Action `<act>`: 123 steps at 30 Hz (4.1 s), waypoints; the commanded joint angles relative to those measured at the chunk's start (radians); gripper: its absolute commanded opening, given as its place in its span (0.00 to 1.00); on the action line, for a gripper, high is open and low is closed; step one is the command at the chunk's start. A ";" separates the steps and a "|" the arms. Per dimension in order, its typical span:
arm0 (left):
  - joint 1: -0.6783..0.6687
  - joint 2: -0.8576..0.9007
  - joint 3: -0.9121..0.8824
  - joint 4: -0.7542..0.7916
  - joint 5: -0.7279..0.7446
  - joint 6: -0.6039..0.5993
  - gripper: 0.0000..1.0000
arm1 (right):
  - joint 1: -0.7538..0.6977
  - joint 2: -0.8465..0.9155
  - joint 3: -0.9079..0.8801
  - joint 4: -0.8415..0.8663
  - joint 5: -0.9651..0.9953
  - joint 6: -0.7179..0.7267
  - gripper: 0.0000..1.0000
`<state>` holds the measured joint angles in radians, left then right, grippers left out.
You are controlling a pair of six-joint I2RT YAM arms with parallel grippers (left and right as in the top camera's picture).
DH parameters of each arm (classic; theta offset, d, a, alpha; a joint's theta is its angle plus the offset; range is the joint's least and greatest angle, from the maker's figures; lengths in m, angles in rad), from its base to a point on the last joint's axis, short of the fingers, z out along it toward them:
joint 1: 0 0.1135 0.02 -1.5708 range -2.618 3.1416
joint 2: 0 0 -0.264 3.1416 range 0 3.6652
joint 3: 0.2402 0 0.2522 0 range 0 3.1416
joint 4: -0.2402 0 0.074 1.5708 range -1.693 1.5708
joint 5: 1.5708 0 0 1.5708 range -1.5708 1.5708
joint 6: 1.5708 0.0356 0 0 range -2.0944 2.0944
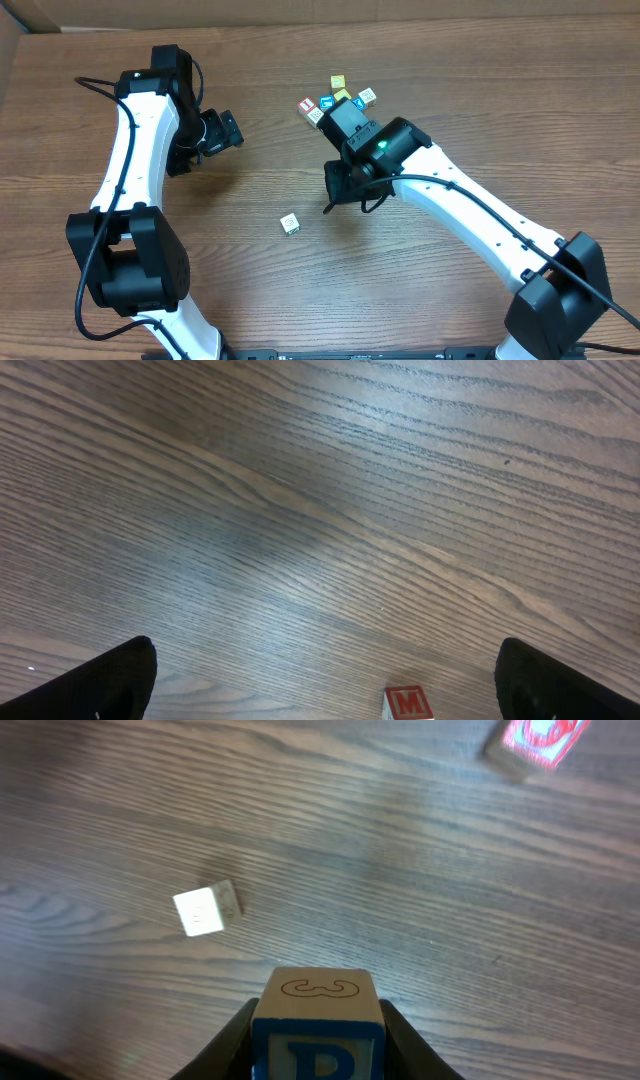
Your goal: Flip 3 blocks
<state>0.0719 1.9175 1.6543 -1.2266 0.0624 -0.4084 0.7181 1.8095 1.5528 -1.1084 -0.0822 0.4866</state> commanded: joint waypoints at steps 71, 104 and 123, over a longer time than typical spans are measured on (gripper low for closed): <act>-0.007 -0.020 0.018 0.002 -0.010 0.012 1.00 | 0.133 0.010 -0.392 0.657 0.080 0.282 0.36; -0.007 -0.020 0.018 0.005 -0.010 0.012 1.00 | 0.213 0.216 -0.093 0.541 0.092 -0.045 0.04; -0.007 -0.020 0.018 0.005 -0.010 0.012 1.00 | 0.214 0.216 -0.145 0.520 0.088 -0.038 0.04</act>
<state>0.0719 1.9175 1.6543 -1.2232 0.0624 -0.4084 0.9253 2.0323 1.4132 -0.5709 0.0006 0.4450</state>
